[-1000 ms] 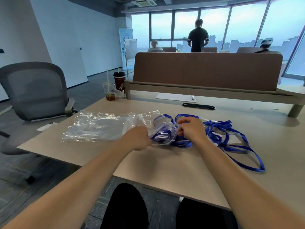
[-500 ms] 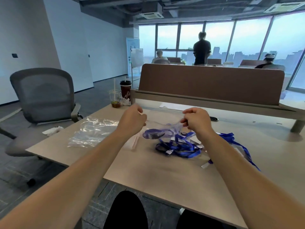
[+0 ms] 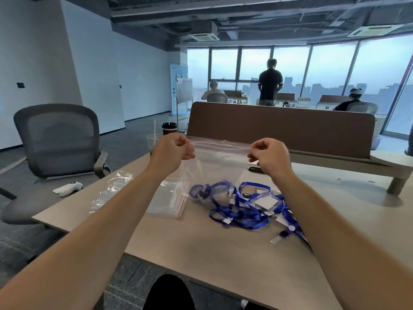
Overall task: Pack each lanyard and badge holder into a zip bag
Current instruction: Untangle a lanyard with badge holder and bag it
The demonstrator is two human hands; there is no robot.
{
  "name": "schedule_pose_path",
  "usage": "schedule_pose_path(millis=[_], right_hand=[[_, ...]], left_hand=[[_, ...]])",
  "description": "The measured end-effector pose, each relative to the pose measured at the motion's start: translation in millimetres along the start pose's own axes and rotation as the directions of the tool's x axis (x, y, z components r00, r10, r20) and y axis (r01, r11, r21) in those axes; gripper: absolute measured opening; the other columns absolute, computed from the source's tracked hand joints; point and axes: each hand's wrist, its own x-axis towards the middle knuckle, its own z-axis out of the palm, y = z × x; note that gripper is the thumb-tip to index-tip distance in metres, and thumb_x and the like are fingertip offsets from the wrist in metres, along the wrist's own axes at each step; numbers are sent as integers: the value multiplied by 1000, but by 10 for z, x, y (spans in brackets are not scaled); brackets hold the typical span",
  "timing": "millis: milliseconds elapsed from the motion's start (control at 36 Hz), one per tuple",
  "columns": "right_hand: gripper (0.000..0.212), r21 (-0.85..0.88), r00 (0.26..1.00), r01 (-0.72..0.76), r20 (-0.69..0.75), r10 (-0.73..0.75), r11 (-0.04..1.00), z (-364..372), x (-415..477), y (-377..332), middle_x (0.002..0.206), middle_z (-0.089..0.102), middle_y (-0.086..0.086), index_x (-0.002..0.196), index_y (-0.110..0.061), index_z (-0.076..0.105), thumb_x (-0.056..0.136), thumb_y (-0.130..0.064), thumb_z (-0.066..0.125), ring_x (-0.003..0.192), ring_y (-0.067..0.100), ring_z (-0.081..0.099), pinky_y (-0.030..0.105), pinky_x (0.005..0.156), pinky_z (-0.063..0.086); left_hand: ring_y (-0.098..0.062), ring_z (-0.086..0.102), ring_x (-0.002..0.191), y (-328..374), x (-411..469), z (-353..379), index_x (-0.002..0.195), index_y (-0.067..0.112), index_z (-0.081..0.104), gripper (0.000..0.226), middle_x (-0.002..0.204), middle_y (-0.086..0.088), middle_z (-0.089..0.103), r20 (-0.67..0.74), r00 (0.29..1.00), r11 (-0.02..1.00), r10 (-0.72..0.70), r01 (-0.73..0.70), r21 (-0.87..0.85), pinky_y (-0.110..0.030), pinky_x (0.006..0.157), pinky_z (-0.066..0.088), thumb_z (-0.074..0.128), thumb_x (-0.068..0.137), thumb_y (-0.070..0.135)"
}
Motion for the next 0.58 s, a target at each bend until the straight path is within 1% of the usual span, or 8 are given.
schedule_pose_path(millis=[83, 139, 167, 250, 306, 361, 444, 583], right_hand=[[7, -49, 997, 68, -32, -69, 997, -32, 43, -76, 79, 68, -4, 86, -22, 68, 92, -18, 69, 74, 13, 65, 23, 61, 50], [7, -37, 998, 62, -28, -63, 997, -49, 81, -89, 80, 67, -4, 84, -22, 68, 91, -20, 71, 75, 14, 61, 25, 61, 47], [7, -8, 999, 47, -21, -47, 999, -56, 94, -79, 81, 67, -3, 85, -22, 69, 90, -20, 72, 75, 15, 60, 27, 64, 48], [5, 96, 1000, -13, 26, 11, 995, -64, 93, -27, 88, 67, 2, 91, -17, 68, 93, -21, 68, 78, 17, 58, 31, 64, 49], [5, 140, 997, -60, 60, 52, 988, -56, 76, 25, 90, 69, 4, 92, -15, 66, 95, -20, 65, 82, 20, 60, 34, 67, 52], [6, 201, 992, -97, 95, 79, 975, -37, 48, 67, 89, 72, 6, 92, -14, 65, 97, -16, 61, 87, 25, 65, 41, 79, 55], [10, 181, 989, -118, 105, 100, 976, -13, 12, 120, 89, 70, 8, 94, -13, 64, 99, -16, 57, 86, 25, 64, 43, 85, 55], [15, 110, 980, -154, 141, 138, 982, 16, -21, 159, 83, 67, 9, 90, -11, 66, 100, -18, 57, 77, 21, 59, 44, 83, 55]], left_hand=[[-22, 70, 64, 39, 52, -9, 85, 13, 66, 8, 77, -8, 72, -37, 999, 999, 24, -22, 46, -37, 68, 60, 66, 93, 12], [-15, 63, 63, 45, 69, -1, 87, 14, 69, 8, 75, -3, 69, -71, 996, 993, 52, -44, 109, -29, 64, 51, 66, 93, 19], [-14, 58, 66, 39, 71, 11, 89, 13, 70, 10, 76, -1, 67, -87, 995, 993, 49, -39, 115, -27, 65, 47, 66, 93, 21], [-14, 54, 73, -7, 72, 61, 89, 12, 71, 13, 81, -3, 66, -97, 995, 998, -25, 30, 47, -30, 71, 44, 66, 93, 22], [-17, 58, 79, -48, 49, 102, 85, 14, 69, 13, 89, -5, 71, -61, 994, 995, -95, 93, -43, -32, 76, 47, 64, 95, 21], [-18, 66, 86, -101, 26, 151, 84, 15, 67, 15, 90, -2, 75, -29, 991, 985, -133, 129, -112, -33, 82, 48, 60, 97, 19], [-13, 70, 82, -143, -27, 208, 90, 11, 67, 15, 82, 2, 76, -10, 987, 974, -162, 158, -161, -30, 77, 49, 56, 99, 17], [-14, 72, 81, -228, -77, 256, 85, 11, 67, 16, 82, -2, 76, -24, 974, 949, -223, 212, -234, -32, 83, 50, 57, 98, 10]])
